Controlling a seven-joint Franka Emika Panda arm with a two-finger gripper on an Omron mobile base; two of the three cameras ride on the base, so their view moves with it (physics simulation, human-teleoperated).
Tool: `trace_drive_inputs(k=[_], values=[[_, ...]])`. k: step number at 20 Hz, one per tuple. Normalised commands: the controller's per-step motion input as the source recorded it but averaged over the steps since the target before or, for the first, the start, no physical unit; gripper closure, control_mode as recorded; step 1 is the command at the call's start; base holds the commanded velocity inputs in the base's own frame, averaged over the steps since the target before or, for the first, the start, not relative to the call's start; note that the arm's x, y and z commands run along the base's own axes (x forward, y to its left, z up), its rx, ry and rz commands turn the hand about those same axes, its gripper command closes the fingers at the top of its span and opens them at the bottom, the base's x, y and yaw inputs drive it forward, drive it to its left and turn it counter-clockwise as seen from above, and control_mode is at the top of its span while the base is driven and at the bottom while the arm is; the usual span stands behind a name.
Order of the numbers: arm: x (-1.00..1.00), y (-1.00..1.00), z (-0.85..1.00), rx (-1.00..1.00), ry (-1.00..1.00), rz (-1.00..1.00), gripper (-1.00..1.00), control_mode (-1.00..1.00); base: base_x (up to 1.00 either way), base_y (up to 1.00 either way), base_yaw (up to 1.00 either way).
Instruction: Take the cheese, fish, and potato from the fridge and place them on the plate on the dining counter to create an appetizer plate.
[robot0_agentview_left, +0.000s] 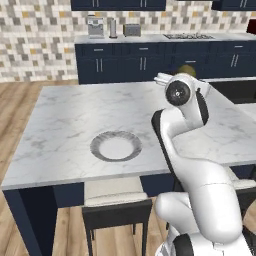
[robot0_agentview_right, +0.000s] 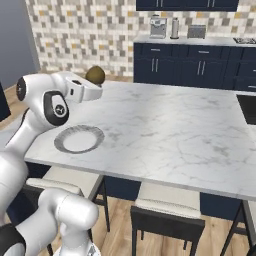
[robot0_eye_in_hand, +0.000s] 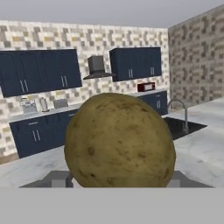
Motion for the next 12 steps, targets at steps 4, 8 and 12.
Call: trace_drive_inputs(k=[4, 8, 12], values=[[-0.05, 0.38, 0.0, 0.01, 0.06, -0.13, 1.0, -1.0, 0.0, 0.0, 0.0], [-0.14, 0.32, 0.0, 0.04, 0.16, -0.06, 1.0, -1.0, 0.0, 0.0, 0.0], [-0.15, 0.22, -0.02, 0.05, 0.18, 0.0, 1.0, -1.0, 0.0, 0.0, 0.0]])
